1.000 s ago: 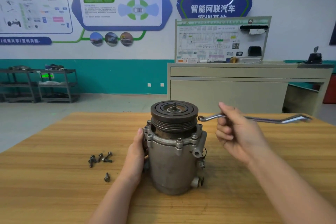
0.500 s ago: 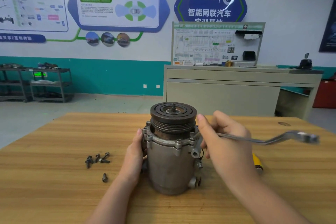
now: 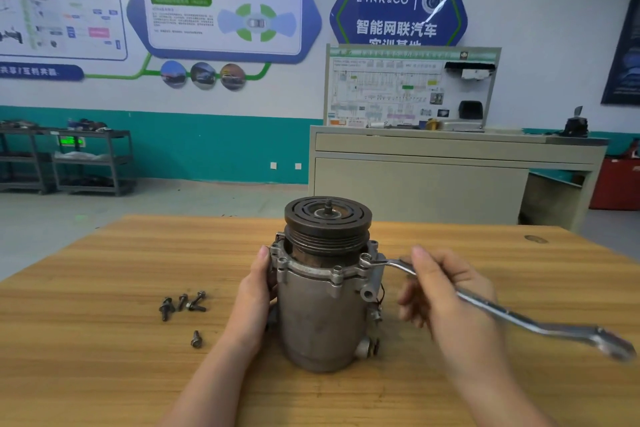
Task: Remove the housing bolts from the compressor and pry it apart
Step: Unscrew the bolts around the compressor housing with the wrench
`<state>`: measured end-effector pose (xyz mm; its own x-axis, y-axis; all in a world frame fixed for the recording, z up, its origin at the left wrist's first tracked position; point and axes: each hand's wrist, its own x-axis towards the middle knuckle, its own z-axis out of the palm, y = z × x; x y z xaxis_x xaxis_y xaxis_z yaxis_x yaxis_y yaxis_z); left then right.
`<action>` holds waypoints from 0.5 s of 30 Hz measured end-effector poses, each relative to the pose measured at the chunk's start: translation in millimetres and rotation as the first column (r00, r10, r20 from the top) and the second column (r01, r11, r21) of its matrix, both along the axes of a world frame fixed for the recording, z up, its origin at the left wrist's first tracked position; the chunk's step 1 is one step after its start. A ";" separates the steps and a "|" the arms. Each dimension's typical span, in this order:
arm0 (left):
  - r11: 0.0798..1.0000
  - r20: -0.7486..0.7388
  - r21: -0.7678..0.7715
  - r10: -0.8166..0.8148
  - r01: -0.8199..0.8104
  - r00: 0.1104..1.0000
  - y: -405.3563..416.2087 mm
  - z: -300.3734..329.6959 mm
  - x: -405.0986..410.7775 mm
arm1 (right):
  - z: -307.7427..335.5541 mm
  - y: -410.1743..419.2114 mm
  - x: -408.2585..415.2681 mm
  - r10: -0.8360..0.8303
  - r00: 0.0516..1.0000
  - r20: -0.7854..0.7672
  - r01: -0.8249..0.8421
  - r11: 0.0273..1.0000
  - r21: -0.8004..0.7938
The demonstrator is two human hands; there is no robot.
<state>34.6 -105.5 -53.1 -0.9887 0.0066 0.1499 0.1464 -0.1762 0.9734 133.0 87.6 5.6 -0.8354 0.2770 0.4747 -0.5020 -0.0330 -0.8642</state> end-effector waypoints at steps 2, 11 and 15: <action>1.000 0.011 -0.004 0.006 -0.006 1.000 0.3 0.4 0.5 | 1.2 10.8 -13.1 0.191 0.976 0.106 -0.165 0.962 -0.217; 1.000 -0.015 -0.005 0.012 -0.012 1.000 -0.4 0.6 -1.2 | 23.5 16.1 -86.7 0.622 0.734 0.272 -0.417 0.729 -0.543; 1.000 -0.023 0.014 0.005 -0.005 1.000 -0.7 1.5 -1.5 | 36.5 23.3 -88.7 0.570 0.807 0.156 -0.384 0.707 -0.594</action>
<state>33.0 -106.2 -51.6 -0.9850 -0.0004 0.1725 0.1694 -0.1893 0.9672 44.3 110.9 42.1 -0.9935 -0.0813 0.0793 -0.0041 -0.6717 -0.7408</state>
